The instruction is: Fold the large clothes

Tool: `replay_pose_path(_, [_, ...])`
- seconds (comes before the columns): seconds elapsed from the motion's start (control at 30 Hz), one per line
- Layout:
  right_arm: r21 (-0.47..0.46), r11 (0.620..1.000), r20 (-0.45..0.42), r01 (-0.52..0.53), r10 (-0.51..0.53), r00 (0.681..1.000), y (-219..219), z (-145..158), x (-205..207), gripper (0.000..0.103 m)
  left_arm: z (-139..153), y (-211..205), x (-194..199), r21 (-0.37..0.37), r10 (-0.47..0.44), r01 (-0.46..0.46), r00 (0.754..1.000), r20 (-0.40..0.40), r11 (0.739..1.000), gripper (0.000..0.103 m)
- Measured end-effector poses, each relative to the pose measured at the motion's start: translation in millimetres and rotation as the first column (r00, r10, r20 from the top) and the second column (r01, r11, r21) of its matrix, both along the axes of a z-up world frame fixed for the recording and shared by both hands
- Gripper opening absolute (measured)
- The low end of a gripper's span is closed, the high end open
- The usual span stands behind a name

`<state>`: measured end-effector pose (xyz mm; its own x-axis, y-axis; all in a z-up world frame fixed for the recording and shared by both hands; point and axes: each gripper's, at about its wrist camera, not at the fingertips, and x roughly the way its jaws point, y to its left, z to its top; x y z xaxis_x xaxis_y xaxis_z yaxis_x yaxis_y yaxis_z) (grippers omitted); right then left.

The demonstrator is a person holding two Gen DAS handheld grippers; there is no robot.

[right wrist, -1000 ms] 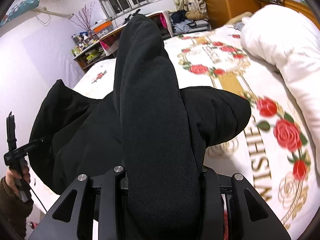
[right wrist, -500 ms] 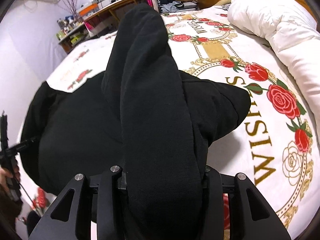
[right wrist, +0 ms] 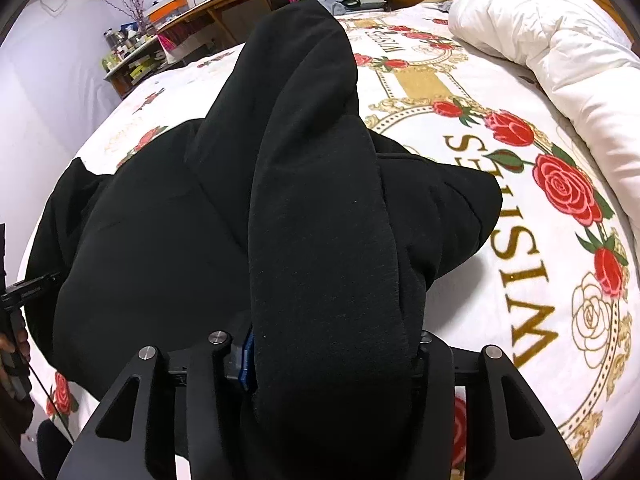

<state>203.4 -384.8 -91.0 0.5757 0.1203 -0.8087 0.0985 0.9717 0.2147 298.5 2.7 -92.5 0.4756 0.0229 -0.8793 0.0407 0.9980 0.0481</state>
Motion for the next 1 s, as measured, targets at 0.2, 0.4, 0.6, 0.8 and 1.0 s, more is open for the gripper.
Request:
replay_pose_path(0.2, [-0.013, 1.000, -0.005, 0.014, -0.014, 1.000, -1, -3, -2, 0.058, -1, 15, -1, -0.081, 0.046, -0.048, 0.999, -0.025, 0.996, 0.074])
replay_pose_path(0.4, [-0.020, 0.999, -0.014, 0.042, -0.042, 0.999, -6, 3, -8, 0.070, 10, 30, -10, -0.081, 0.071, -0.071, 0.997, -0.010, 0.994, 0.077])
replay_pose_path(0.6, [-0.096, 0.992, 0.005, 0.081, -0.081, 0.997, -15, 26, -24, 0.074, 31, 49, -21, -0.036, 0.088, -0.087, 0.996, 0.029, 0.996, 0.080])
replay_pose_path(0.8, [-0.274, 0.956, 0.055, 0.107, -0.096, 0.994, -8, 70, -37, 0.075, 75, 49, -29, 0.031, 0.110, -0.116, 0.983, 0.145, 0.993, 0.080])
replay_pose_path(1.0, [-0.310, 0.950, 0.190, 0.035, 0.025, 0.981, 36, 115, -24, 0.075, 117, 26, -13, -0.064, 0.065, -0.051, 0.969, 0.240, 0.997, 0.080])
